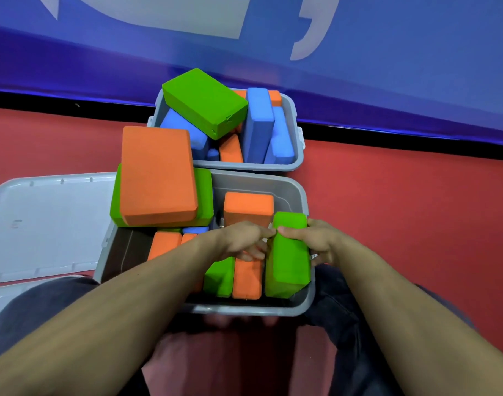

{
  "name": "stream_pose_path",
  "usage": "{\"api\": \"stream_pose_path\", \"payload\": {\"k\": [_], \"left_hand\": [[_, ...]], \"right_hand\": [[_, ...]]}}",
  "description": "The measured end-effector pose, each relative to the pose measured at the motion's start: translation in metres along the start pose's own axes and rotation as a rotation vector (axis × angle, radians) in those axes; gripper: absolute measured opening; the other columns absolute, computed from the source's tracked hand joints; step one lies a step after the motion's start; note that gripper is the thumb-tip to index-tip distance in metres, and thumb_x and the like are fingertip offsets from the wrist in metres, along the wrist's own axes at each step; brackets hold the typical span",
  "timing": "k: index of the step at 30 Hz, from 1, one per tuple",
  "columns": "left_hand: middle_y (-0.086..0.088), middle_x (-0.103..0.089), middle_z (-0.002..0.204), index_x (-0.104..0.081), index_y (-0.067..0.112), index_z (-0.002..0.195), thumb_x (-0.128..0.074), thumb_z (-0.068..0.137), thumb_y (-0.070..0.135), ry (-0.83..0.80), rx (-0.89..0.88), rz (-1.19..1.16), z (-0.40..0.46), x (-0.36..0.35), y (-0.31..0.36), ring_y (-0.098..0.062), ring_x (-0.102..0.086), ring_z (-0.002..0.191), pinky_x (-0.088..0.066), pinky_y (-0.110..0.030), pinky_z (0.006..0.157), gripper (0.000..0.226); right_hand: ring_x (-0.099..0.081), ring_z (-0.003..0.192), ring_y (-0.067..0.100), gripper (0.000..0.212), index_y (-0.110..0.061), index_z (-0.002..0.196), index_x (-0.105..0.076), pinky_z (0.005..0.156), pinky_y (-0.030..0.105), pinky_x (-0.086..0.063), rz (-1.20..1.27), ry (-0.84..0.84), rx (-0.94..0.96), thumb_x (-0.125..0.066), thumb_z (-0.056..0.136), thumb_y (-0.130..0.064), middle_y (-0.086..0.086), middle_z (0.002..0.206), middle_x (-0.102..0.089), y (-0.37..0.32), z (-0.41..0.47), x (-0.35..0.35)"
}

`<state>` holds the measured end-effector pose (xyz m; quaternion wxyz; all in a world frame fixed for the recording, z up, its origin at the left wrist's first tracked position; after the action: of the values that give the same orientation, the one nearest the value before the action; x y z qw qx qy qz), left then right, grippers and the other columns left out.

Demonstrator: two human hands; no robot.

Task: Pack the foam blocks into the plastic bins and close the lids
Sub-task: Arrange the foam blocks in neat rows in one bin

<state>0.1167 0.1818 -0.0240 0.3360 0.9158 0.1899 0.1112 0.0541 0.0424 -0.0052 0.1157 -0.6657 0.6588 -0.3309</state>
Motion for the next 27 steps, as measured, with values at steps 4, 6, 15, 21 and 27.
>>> {"api": "stream_pose_path", "payload": {"k": [4,6,15,21,27], "left_hand": [[-0.006,-0.066,0.097,-0.065,0.017,0.094,-0.049,0.104,0.026,0.097,-0.083,0.28,0.0,0.012,0.001,-0.025,-0.061,0.096,-0.044,-0.024,0.068,0.021],[-0.01,-0.069,0.114,-0.066,0.014,0.108,-0.051,0.101,0.024,0.198,-0.092,0.541,0.003,0.025,-0.006,-0.029,-0.06,0.111,-0.047,-0.024,0.085,0.02],[-0.019,-0.032,0.155,-0.03,0.015,0.155,-0.056,0.097,0.041,0.179,0.072,0.939,0.018,0.036,-0.061,-0.038,-0.04,0.14,-0.035,-0.043,0.116,0.069],[-0.017,-0.016,0.164,-0.02,0.017,0.16,-0.055,0.098,0.042,0.173,0.087,0.991,0.025,0.039,-0.074,-0.042,-0.024,0.148,-0.025,-0.046,0.121,0.076],[-0.013,-0.014,0.165,-0.017,0.021,0.161,-0.056,0.096,0.046,0.121,0.116,0.993,0.032,0.036,-0.089,-0.041,-0.014,0.151,-0.024,-0.051,0.122,0.079]], "right_hand": [[-0.073,0.1,0.022,0.038,-0.024,0.113,-0.068,0.084,0.046,-0.06,-0.002,-0.019,-0.039,-0.081,0.083,-0.042,0.002,0.111,-0.076,0.023,0.009,-0.004],[-0.072,0.101,0.023,0.039,-0.025,0.114,-0.067,0.087,0.05,-0.06,0.031,-0.022,-0.052,-0.082,0.082,-0.043,0.002,0.111,-0.075,0.032,0.015,-0.011],[-0.071,0.1,0.022,0.038,-0.03,0.116,-0.058,0.091,0.053,-0.057,0.097,-0.009,-0.108,-0.081,0.086,-0.034,0.0,0.111,-0.073,0.08,0.051,-0.042],[-0.07,0.104,0.028,0.057,-0.017,0.134,-0.047,0.092,0.052,-0.058,0.161,0.046,-0.112,-0.079,0.088,-0.024,0.007,0.118,-0.069,0.096,0.077,-0.054],[-0.069,0.104,0.029,0.055,-0.017,0.132,-0.05,0.096,0.05,-0.056,0.136,0.123,-0.074,-0.08,0.087,-0.024,0.008,0.116,-0.069,0.104,0.096,-0.054]]}}
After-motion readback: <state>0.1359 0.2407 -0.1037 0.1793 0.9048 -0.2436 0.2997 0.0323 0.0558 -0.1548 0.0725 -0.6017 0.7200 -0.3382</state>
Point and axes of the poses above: each hand's wrist, its own z-axis towards the middle knuckle, its own x-axis out of the back of the hand, y = z × x, the point moved 10 cm from there along z, towards the middle knuckle
